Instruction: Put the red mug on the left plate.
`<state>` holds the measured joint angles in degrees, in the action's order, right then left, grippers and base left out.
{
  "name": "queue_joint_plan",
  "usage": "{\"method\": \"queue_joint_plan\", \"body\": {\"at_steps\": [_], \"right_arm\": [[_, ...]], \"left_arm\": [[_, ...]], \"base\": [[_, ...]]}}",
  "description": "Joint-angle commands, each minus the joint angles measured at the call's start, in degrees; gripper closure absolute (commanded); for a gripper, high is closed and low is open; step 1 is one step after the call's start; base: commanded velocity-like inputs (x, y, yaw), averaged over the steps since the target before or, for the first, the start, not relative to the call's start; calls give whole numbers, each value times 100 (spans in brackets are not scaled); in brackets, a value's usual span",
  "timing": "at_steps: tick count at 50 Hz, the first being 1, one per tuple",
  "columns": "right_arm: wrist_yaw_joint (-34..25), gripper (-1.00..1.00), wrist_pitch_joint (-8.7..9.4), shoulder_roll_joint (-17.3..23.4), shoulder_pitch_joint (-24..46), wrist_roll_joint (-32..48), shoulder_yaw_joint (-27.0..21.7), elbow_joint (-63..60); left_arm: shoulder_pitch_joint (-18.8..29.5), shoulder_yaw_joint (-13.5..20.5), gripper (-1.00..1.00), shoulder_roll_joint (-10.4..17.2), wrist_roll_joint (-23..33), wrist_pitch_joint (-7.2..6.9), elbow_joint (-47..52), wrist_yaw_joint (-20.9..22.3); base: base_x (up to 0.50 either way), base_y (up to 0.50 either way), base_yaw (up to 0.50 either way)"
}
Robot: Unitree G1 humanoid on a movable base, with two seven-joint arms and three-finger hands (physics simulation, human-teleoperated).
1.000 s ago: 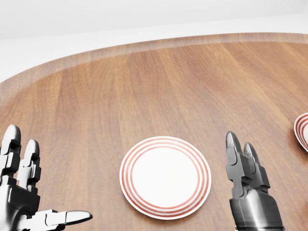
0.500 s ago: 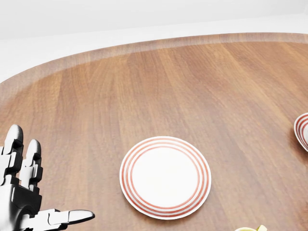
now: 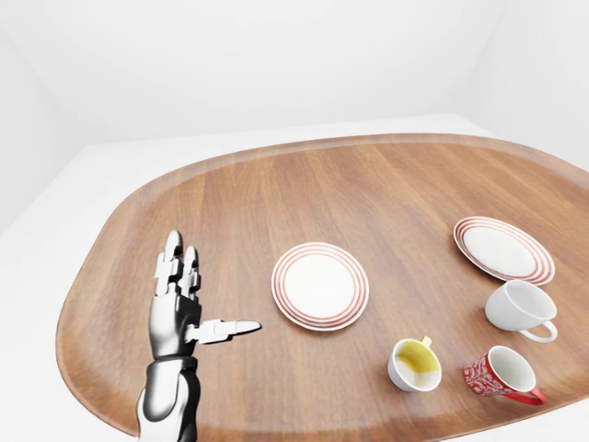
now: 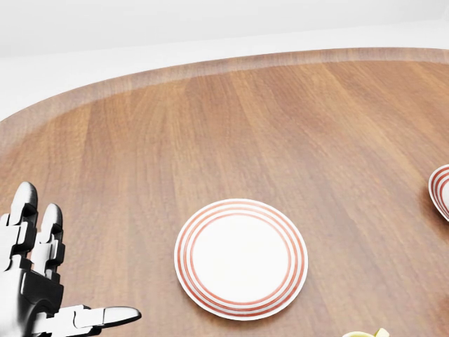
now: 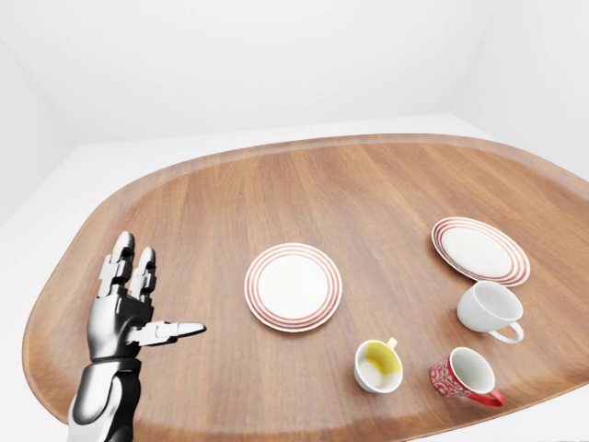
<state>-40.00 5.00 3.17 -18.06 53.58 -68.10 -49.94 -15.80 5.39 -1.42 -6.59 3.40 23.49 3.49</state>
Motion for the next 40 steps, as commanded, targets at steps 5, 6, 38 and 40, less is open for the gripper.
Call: {"method": "queue_joint_plan", "body": {"at_steps": [5, 6, 38, 40], "right_arm": [[0, -100, 0, 370, 162, 146, -33, 557], [0, -100, 0, 405, 171, 160, -14, 615], [0, -100, 0, 1070, 268, -672, 801, 2835], [0, -100, 0, 996, 260, -762, 874, 2660]], "left_arm": [[16, -33, -100, 11, 37, -3, -21, -26], [20, -31, -100, 12, 35, -6, -25, -26], [37, -111, -100, 26, 110, 24, -86, -78], [44, -111, -100, 27, 110, 22, -93, -78]], "base": [[0, 0, 0], [0, 0, 0], [0, 0, 0], [0, 0, 0]]}}
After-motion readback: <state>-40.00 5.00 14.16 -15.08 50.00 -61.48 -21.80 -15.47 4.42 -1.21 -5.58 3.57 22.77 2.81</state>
